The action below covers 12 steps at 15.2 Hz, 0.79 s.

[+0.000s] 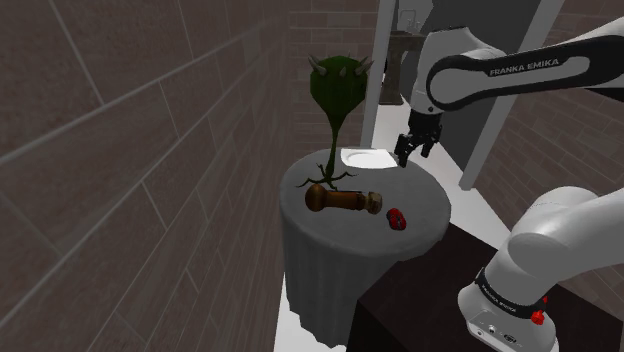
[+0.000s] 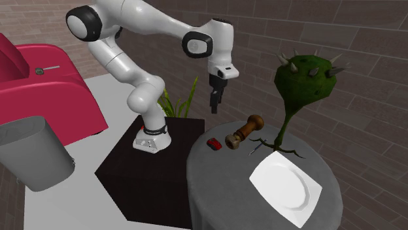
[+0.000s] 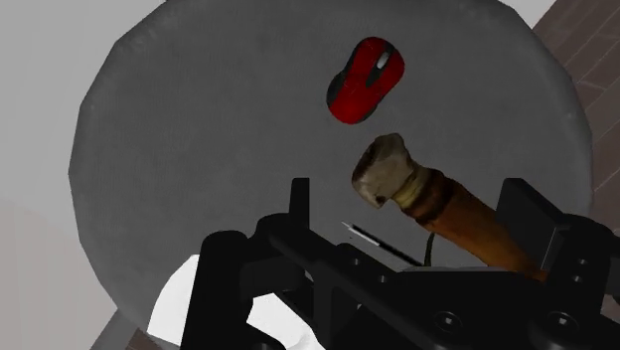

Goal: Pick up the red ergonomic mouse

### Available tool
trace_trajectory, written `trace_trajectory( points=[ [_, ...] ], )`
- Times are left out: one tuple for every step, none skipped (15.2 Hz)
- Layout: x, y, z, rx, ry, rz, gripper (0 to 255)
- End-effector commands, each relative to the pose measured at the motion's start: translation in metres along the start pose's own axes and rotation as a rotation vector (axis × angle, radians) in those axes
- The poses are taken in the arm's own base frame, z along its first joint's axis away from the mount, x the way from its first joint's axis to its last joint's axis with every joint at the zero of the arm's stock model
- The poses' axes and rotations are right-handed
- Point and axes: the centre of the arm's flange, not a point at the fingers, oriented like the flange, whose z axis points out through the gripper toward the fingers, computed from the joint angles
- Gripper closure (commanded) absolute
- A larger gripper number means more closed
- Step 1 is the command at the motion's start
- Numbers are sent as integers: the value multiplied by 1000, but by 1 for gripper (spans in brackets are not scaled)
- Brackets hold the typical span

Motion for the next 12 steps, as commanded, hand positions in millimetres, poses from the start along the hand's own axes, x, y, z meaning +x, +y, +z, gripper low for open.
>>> trace_trajectory(
  points=[
    [5,3,27,3,-8,48,0],
    [7,2,40,4,-12,72,0],
    [8,2,54,5,-17,95,0],
    [9,2,67,6,-22,118,0],
    [11,2,80,8,-27,141,0],
    [12,1,93,9,-32,164,0],
    [13,1,106,10,-36,187,0],
    [14,1,120,11,-41,210,0],
    [15,1,133,12,-46,234,0],
    [16,1,146,14,-51,257,0],
    [17,0,159,15,-56,280,0],
    [18,0,173,16,-60,303,0]
  ],
)
